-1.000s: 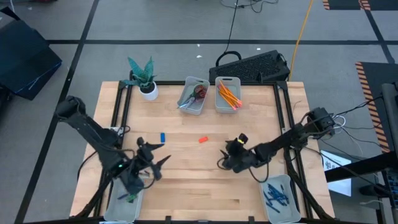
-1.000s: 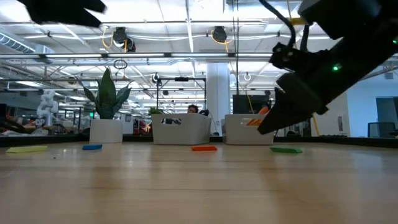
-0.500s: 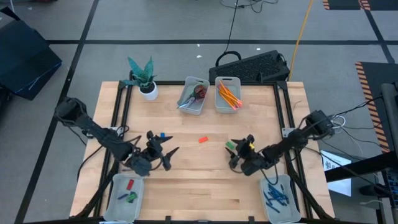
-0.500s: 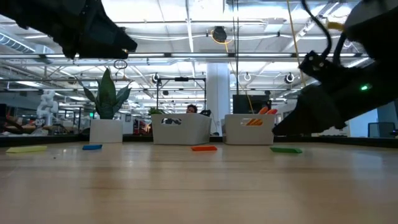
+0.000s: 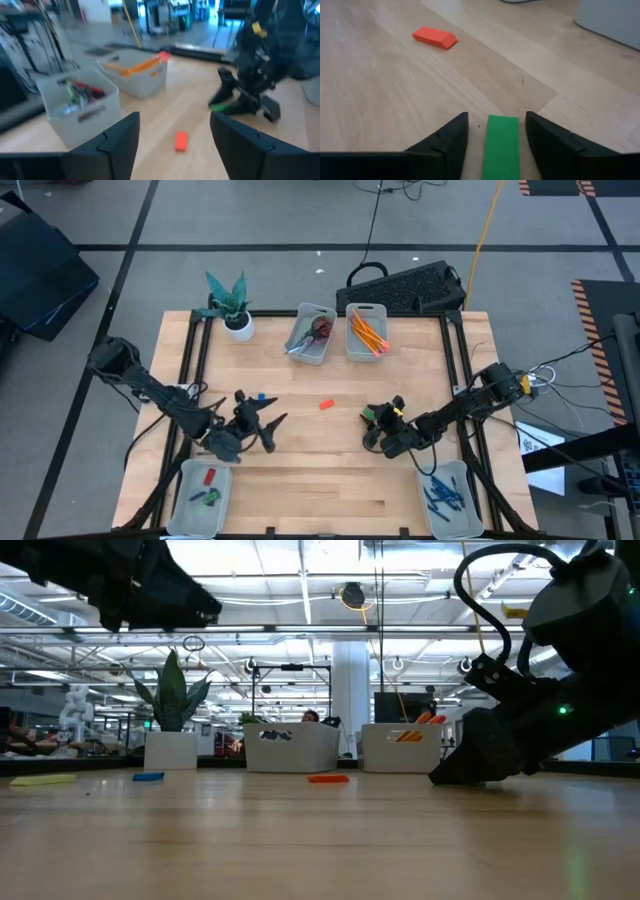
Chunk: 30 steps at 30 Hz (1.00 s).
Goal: Sort crayons/erasers/pens/pencils in bins
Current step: Put the green eraser into the bottom left bin
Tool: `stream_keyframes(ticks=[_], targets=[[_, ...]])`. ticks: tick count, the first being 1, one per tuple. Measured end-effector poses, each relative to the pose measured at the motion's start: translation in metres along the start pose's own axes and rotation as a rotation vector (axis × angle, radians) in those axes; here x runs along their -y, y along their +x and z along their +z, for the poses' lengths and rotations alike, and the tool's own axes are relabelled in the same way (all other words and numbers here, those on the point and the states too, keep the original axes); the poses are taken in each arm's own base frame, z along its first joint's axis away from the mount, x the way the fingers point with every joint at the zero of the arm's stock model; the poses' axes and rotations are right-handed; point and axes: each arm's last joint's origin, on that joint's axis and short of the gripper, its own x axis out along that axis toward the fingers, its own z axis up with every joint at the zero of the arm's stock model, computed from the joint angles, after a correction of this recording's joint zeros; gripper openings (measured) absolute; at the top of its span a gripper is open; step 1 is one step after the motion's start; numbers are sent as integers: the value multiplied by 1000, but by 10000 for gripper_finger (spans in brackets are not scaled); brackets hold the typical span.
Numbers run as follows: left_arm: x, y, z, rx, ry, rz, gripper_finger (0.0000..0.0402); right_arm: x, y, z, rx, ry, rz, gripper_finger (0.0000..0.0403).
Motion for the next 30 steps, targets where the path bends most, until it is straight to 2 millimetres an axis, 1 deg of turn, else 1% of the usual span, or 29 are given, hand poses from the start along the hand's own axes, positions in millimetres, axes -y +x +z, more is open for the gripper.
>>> stream_keyframes(ticks=[4,7,12,14,16,18,20,22,25,28,30], targets=[[6,-3,2,75,-2,18,230,1,-1,-3,-22,-2,-1,136],[6,2,-5,68,-38,-67,220,1,-1,-4,-29,-2,3,102],[3,24,-17,-18,-127,-190,215,-2,-1,-1,-11,-18,36,61],[1,36,-21,-84,-204,-256,214,-5,-2,3,13,-88,60,59],[-4,50,-26,-163,-323,-297,217,-8,-4,8,31,-193,97,59],[-9,63,-34,-224,-415,-284,226,-17,-11,16,88,-324,179,66],[-12,74,-45,-259,-454,-263,239,-28,-19,30,186,-438,242,72],[-12,83,-51,-279,-487,-306,255,-39,-25,42,262,-549,266,72],[-10,95,-52,-249,-571,-412,280,-62,-31,59,334,-683,298,65],[-6,104,-53,-243,-595,-503,303,-82,-37,77,376,-790,307,62],[-1,108,-49,-230,-602,-556,311,-91,-38,86,380,-853,294,65]])
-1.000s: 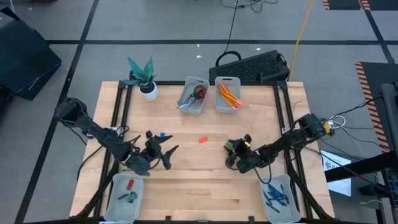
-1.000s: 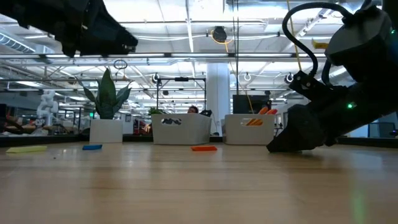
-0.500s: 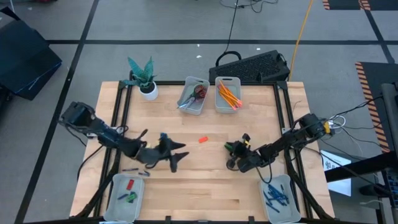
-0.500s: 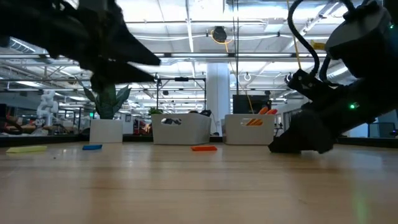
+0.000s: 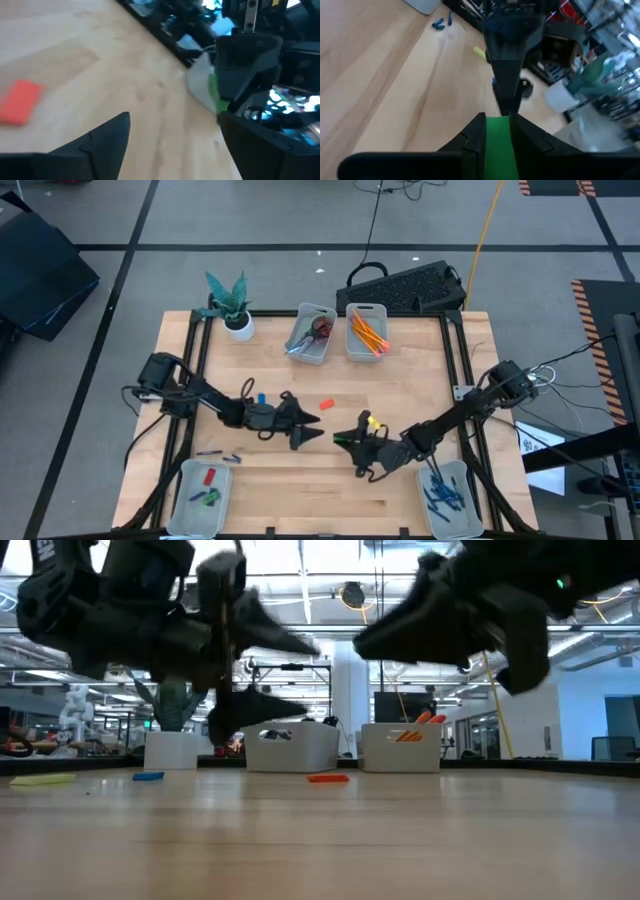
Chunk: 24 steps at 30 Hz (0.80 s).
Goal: Sort crayons/erasers/pens/pencils in bins
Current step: Put the green eraser into the bottom left bin
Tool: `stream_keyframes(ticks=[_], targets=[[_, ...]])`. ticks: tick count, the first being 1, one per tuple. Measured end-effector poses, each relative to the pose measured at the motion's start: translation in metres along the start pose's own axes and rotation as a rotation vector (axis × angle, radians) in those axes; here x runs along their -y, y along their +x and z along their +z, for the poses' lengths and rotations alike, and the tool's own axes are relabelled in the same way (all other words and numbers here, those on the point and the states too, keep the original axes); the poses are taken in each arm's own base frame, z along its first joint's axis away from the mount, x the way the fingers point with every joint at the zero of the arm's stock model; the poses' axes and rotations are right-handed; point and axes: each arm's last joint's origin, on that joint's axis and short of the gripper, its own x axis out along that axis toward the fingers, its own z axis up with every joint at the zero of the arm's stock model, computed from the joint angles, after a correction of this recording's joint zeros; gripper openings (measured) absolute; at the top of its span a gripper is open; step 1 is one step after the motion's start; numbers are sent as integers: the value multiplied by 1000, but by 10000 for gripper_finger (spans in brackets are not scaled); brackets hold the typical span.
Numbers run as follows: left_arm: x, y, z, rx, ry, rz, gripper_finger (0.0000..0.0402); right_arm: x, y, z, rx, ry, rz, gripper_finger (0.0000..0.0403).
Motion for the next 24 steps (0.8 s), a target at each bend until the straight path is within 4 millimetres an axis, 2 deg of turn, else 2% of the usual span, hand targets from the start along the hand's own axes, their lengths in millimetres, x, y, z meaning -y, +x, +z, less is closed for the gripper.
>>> stream_keyframes(ticks=[4,8,15,19,24], targets=[[14,11,8,-7,18,-88,309,4,4,17,5,-67,-17,67],[30,20,15,4,58,-157,289,7,7,17,0,-84,-31,64],[42,32,22,-9,125,-145,240,12,10,17,7,-107,-53,66],[44,33,22,-5,130,-136,197,12,10,18,9,-136,-56,65],[43,33,22,7,126,-114,109,12,10,19,16,-141,-54,68]])
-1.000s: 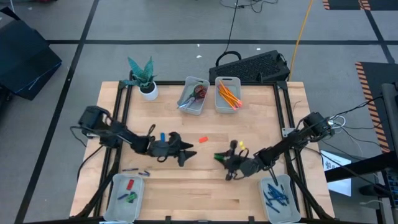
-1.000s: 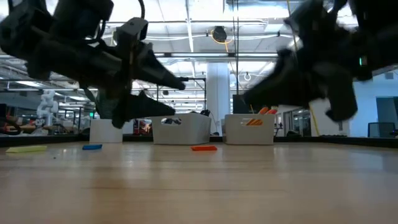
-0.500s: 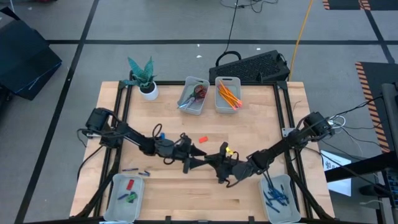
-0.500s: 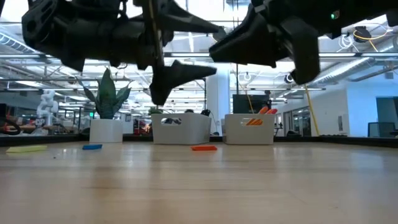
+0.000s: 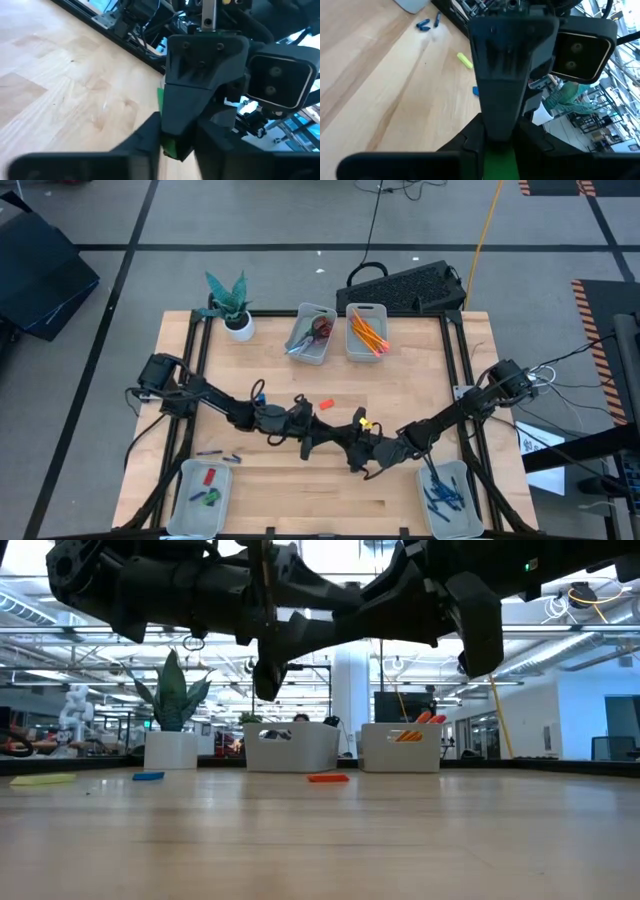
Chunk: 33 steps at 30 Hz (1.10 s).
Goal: Sort crayons/erasers/pens/pencils in bins
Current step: Put the green eraser into the bottom left bin
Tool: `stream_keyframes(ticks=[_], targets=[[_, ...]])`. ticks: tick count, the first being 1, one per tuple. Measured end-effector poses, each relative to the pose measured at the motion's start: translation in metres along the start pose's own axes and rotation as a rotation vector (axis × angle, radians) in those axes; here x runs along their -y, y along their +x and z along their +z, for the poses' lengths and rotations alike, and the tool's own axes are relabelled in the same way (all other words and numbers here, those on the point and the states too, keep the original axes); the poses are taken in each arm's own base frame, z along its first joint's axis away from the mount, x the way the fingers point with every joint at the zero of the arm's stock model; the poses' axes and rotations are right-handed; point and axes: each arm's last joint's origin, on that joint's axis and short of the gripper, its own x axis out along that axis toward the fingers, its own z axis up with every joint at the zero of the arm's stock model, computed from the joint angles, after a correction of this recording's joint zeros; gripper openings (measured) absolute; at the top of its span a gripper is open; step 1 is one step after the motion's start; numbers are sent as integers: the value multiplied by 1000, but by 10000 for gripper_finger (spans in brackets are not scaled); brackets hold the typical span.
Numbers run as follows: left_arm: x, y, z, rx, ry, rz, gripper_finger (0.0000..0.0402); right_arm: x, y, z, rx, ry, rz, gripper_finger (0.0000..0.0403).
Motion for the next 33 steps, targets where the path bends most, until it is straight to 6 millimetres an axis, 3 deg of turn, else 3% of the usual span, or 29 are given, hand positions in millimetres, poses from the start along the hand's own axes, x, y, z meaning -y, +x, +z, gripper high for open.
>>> stream_keyframes(ticks=[3,8,14,18,25,33], targets=[[0,0,-1,5,6,17,53,-1,0,0,7,0,14,72],[-1,0,0,17,29,36,42,0,0,0,12,23,13,91],[3,-4,5,25,65,72,19,-5,-9,15,60,179,1,176],[15,-20,18,-3,118,213,18,-16,-25,28,128,212,52,235],[69,-72,34,-432,111,438,20,-28,-46,38,127,187,-18,277],[148,-135,16,-1097,-211,507,23,-24,-40,33,90,237,-43,265]])
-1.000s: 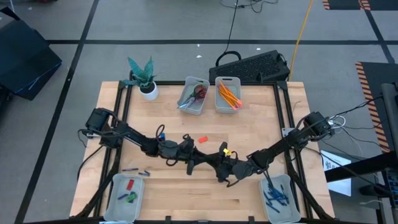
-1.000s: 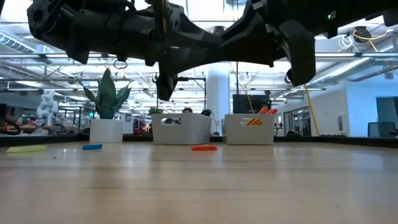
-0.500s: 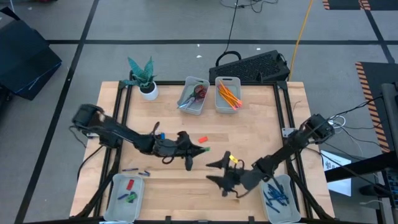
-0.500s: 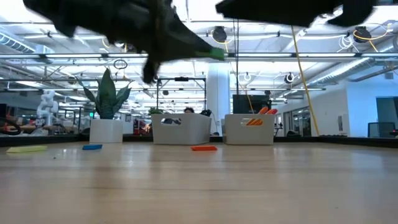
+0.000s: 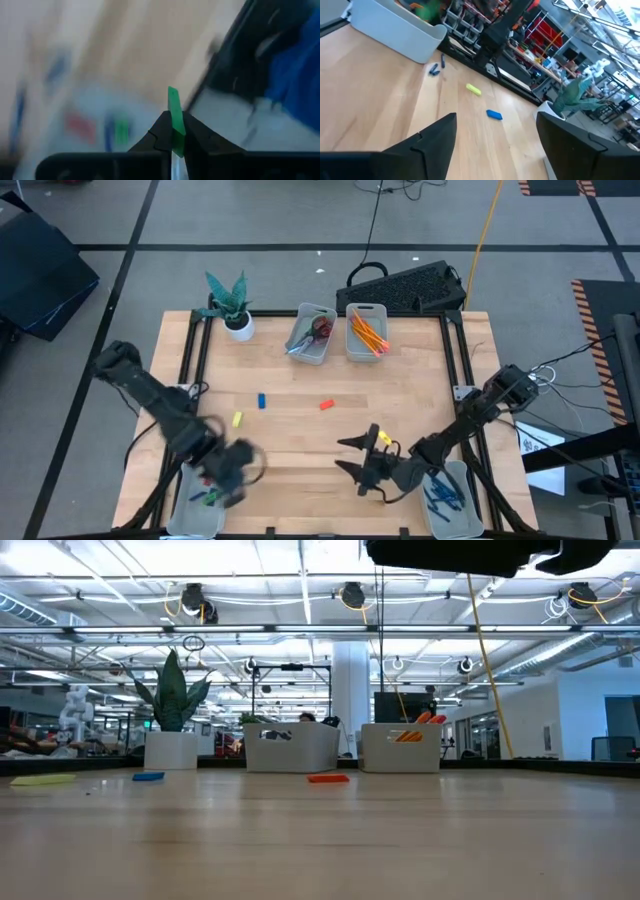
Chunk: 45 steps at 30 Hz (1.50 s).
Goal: Sort crayons/erasers/pens/pencils in bins
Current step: Put the green eraser into the bottom left bin, then put the orange eraser into the bottom left bin
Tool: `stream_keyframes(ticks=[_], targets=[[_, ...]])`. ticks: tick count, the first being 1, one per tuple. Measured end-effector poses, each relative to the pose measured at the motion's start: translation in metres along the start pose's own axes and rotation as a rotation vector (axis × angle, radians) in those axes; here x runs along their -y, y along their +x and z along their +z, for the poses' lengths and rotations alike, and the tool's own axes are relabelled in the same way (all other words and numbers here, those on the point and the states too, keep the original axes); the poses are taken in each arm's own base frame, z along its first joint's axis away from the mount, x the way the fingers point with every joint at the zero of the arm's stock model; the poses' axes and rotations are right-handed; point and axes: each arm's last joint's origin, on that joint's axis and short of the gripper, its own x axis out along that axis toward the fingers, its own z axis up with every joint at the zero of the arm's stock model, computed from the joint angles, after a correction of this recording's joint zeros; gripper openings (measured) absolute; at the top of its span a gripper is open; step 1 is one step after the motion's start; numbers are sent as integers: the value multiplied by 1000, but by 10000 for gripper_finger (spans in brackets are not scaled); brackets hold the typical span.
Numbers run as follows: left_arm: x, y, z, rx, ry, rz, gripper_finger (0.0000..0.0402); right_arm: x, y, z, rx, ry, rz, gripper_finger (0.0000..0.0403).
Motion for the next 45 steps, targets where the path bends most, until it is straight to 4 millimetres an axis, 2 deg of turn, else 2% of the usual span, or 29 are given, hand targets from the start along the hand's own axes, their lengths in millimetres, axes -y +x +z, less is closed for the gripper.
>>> stream_keyframes(ticks=[2,5,8,11,15,18,21,25,29,32,36,39,42,45], targets=[[4,-1,-22,-129,-92,12,23,0,1,0,-2,-8,-1,264],[10,1,-43,-183,-211,7,24,0,1,-1,-4,-21,1,263],[1,17,-57,-224,-312,100,24,-1,0,-3,-16,-14,11,263],[-14,34,-63,-264,-375,186,25,-1,4,-9,-55,14,42,263],[-34,53,-67,-361,-438,275,26,12,25,-26,-136,142,164,263],[-45,61,-70,-400,-451,321,36,33,52,-37,-203,268,298,263],[-53,68,-73,-427,-454,336,73,62,77,-51,-213,320,352,263],[-60,73,-75,-432,-426,356,144,103,105,-77,-212,371,383,263],[-61,71,-76,-440,-359,347,208,121,126,-117,-257,367,445,263],[-56,57,-77,-417,-346,307,231,129,137,-146,-293,379,479,263],[-40,24,-83,-246,-323,220,232,136,146,-173,-277,446,561,263],[-31,4,-85,25,-228,168,223,136,149,-186,-268,430,590,262],[-25,-6,-83,342,-92,119,215,135,149,-191,-250,407,655,250],[-25,-8,-77,612,17,123,212,133,145,-194,-256,384,674,219]])
